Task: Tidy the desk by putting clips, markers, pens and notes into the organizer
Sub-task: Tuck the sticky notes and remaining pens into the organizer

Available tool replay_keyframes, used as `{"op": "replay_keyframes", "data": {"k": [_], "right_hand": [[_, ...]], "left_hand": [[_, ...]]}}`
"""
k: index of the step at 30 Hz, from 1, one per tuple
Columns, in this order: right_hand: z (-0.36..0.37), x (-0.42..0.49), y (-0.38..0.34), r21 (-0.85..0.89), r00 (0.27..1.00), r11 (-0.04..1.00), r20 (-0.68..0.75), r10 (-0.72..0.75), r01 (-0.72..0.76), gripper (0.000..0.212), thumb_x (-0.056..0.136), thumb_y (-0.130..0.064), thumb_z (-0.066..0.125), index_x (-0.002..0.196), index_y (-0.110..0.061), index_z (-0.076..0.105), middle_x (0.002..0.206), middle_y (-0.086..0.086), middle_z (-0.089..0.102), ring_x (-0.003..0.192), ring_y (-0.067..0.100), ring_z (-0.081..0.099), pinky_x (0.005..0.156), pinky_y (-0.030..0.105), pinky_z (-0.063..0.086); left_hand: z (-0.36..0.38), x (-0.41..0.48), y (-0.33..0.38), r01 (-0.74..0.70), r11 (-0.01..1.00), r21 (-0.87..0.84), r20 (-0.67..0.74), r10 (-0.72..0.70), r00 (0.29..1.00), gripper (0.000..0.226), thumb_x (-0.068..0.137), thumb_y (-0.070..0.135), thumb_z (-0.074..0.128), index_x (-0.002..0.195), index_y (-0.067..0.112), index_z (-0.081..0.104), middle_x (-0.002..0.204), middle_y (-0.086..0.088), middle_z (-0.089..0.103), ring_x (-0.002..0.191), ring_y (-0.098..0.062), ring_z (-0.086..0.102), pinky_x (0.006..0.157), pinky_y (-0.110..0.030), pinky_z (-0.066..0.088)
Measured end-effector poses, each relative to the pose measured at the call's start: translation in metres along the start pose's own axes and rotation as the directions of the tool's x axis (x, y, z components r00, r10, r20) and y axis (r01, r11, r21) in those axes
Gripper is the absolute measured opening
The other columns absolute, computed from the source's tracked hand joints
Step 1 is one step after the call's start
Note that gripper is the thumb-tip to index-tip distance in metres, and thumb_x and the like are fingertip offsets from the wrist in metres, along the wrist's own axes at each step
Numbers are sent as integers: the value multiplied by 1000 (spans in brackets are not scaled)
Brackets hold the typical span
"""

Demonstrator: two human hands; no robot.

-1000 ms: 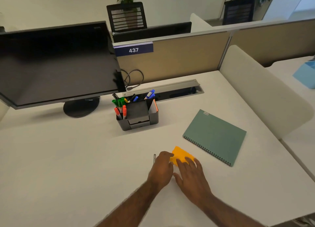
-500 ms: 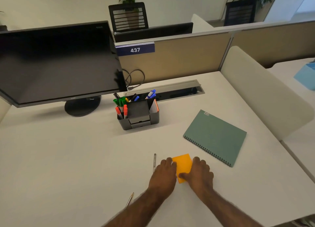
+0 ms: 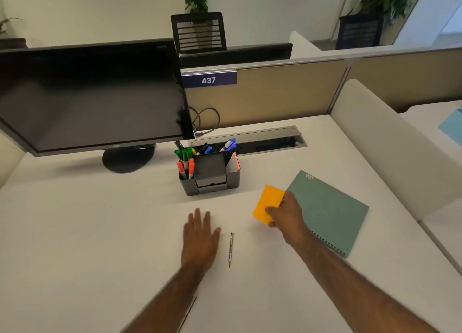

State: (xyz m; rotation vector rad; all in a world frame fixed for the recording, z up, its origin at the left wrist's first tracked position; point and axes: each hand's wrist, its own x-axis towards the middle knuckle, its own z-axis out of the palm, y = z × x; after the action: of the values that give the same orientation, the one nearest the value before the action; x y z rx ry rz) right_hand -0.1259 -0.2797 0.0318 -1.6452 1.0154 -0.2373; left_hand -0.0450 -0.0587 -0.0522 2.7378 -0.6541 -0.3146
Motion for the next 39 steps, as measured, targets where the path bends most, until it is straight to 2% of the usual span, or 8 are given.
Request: {"op": "replay_keyframes", "data": {"k": [4, 7, 10, 12, 15, 21, 28, 39], "right_hand": [[20, 26, -54, 70, 990, 990, -65, -121, 126, 39, 91, -6, 62, 126, -13, 46, 114, 4, 50, 94, 26, 59, 49, 28, 56], [42, 42, -85, 63, 966, 971, -129, -222, 232, 5, 95, -12, 57, 99, -9, 55, 95, 10, 59, 80, 25, 64, 49, 29, 56], [66, 57, -101, 16, 949, 960, -154, -275, 281, 10, 92, -13, 58, 83, -10, 55, 75, 4, 56, 69, 16, 57, 55, 30, 51], [81, 67, -105, 9, 955, 968, -165, -248, 253, 13, 91, -12, 61, 80, -13, 53, 70, -3, 52, 63, 11, 52, 50, 20, 41], [96, 80, -102, -67, 962, 984, -207, -178, 167, 20, 91, -14, 61, 75, -15, 49, 68, -3, 50, 63, 12, 51, 47, 22, 35], [110, 93, -96, -145, 957, 977, -224, -187, 157, 10, 92, -14, 63, 89, -13, 54, 86, 3, 58, 75, 19, 56, 60, 29, 43], [117, 97, -87, -98, 972, 985, -175, -158, 142, 20, 91, -24, 68, 98, -16, 52, 91, 1, 57, 67, 14, 54, 51, 19, 40], [109, 95, -77, -300, 993, 954, -109, -48, 13, 48, 83, -45, 73, 112, -10, 56, 104, 9, 61, 81, 21, 59, 60, 29, 42]], "left_hand": [[9, 0, -28, 13, 998, 63, 36, -15, 999, 70, 101, 58, 15, 156, 25, -12, 163, -3, -24, 149, -22, -24, 123, -43, -8], [15, -4, -35, -16, 995, 94, -1, 17, 1000, 70, 100, 60, 13, 155, 27, -15, 162, 0, -26, 148, -20, -27, 123, -43, -10], [17, -3, -35, -15, 996, 92, -17, 17, 1000, 70, 100, 59, 14, 156, 28, -13, 163, 0, -25, 149, -19, -26, 123, -42, -9], [17, -2, -35, -14, 995, 101, -18, 16, 1000, 70, 100, 59, 13, 156, 28, -14, 162, 1, -27, 148, -19, -27, 124, -43, -8], [17, -2, -36, -11, 995, 102, -14, 12, 1000, 69, 100, 59, 13, 156, 28, -13, 162, 1, -27, 148, -19, -28, 124, -42, -8], [20, -2, -38, -10, 994, 106, -30, 13, 999, 68, 100, 60, 10, 156, 30, -15, 162, 2, -27, 148, -18, -27, 124, -42, -7], [22, -2, -39, -10, 995, 104, -37, 14, 999, 68, 99, 60, 9, 155, 30, -15, 162, 2, -27, 149, -19, -26, 124, -43, -5], [25, 0, -42, -9, 996, 85, -45, 13, 999, 68, 99, 62, 8, 155, 31, -14, 163, 2, -24, 149, -18, -24, 124, -43, -4]]}}
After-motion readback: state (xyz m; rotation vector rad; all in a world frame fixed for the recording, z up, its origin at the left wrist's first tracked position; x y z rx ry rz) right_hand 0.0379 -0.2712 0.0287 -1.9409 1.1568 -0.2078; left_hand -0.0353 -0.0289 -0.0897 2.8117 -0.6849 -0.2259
